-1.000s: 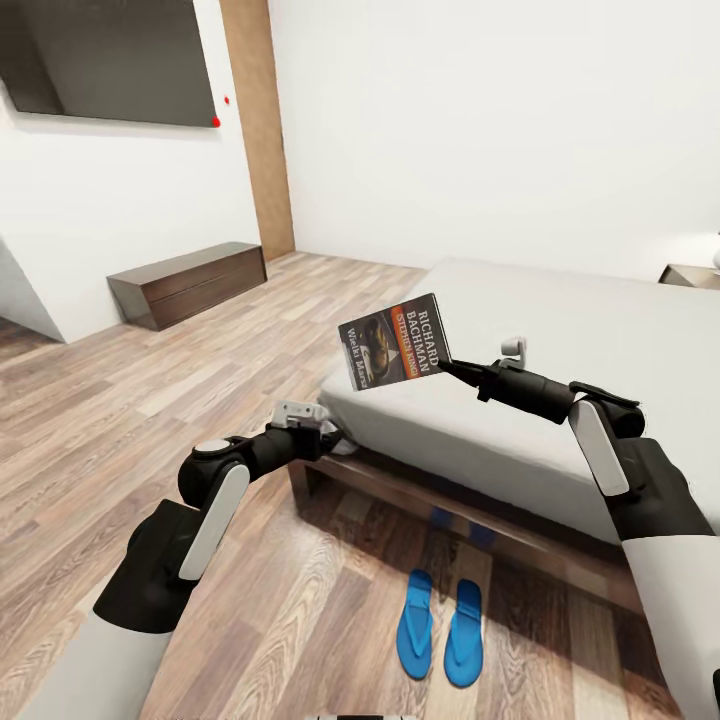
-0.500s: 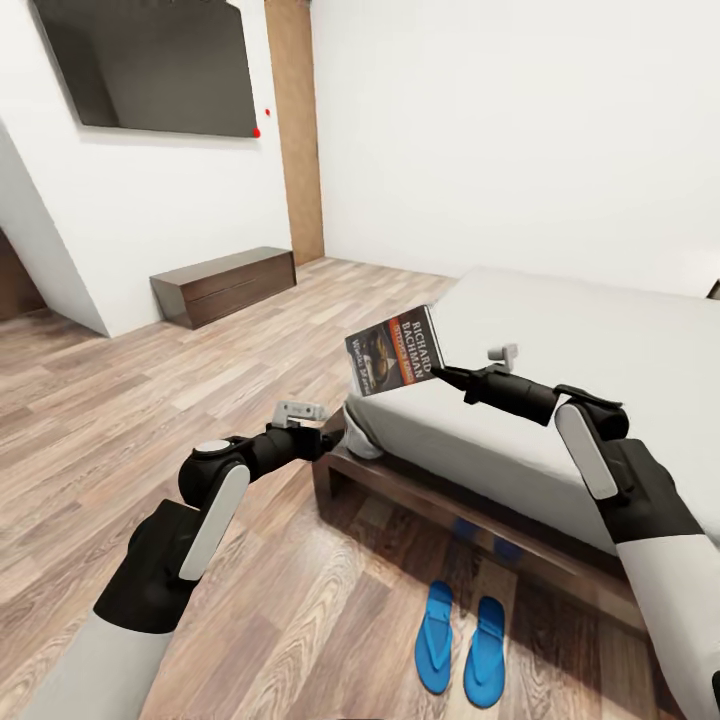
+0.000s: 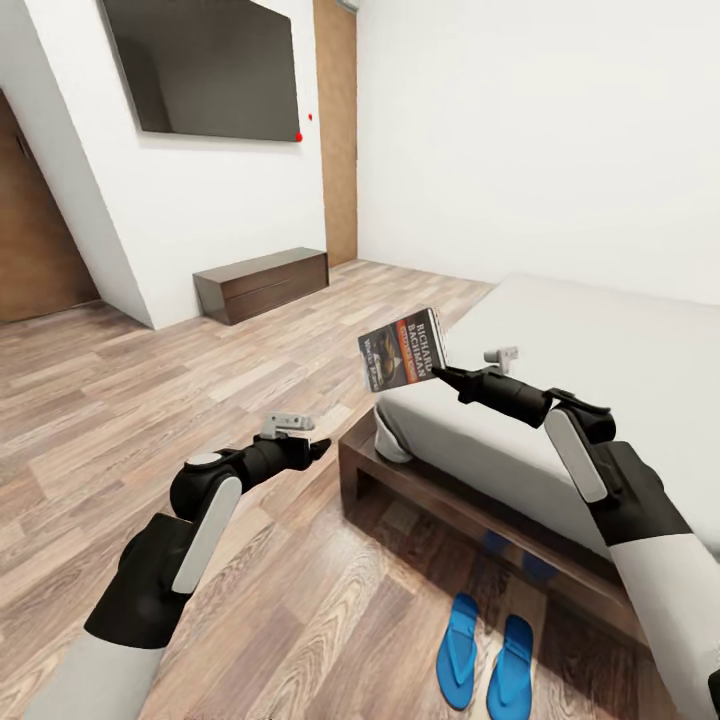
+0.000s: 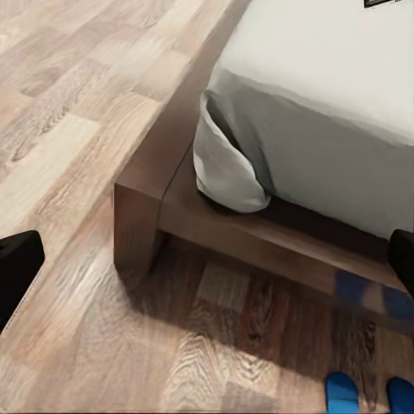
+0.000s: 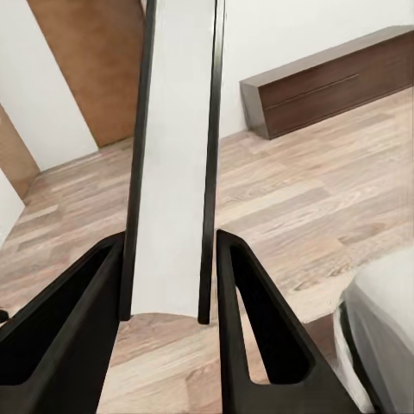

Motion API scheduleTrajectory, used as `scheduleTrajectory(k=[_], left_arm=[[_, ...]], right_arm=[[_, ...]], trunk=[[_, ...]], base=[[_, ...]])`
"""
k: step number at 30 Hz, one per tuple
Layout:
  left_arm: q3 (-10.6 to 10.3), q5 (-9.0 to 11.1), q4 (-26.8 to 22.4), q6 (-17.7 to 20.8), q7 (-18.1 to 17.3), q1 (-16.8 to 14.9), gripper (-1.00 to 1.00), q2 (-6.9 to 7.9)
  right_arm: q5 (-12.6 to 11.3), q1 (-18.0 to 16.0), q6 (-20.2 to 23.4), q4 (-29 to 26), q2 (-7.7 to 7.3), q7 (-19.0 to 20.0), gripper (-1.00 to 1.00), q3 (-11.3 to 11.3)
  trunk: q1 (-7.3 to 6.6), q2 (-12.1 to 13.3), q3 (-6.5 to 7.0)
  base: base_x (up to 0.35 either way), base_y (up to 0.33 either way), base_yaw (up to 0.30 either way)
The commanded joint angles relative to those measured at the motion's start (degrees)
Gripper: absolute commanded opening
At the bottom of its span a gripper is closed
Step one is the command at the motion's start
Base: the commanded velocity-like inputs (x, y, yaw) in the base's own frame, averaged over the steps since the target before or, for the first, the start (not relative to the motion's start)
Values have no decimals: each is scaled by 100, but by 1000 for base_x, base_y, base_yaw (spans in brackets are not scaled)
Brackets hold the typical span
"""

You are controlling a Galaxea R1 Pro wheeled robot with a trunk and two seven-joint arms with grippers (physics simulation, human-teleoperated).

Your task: In the bedroom, move the book from the bed onto either nightstand, and place the two sandals side by side next to the bed.

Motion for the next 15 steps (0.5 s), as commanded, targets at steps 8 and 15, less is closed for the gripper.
scheduleTrajectory(k=[8,15], left_arm=[[198,-23,756,-553,454,154,100,-2],[233,-20,2331,-1707,879,170,100,-18]], right_arm=[[-4,102,-330,1,67,-186,-100,553],[720,217,-621,-4,24,-169,-100,612]], trunk=[[-1,-2,-4],[-1,-2,-4]], base=[[0,0,55],[0,0,4]])
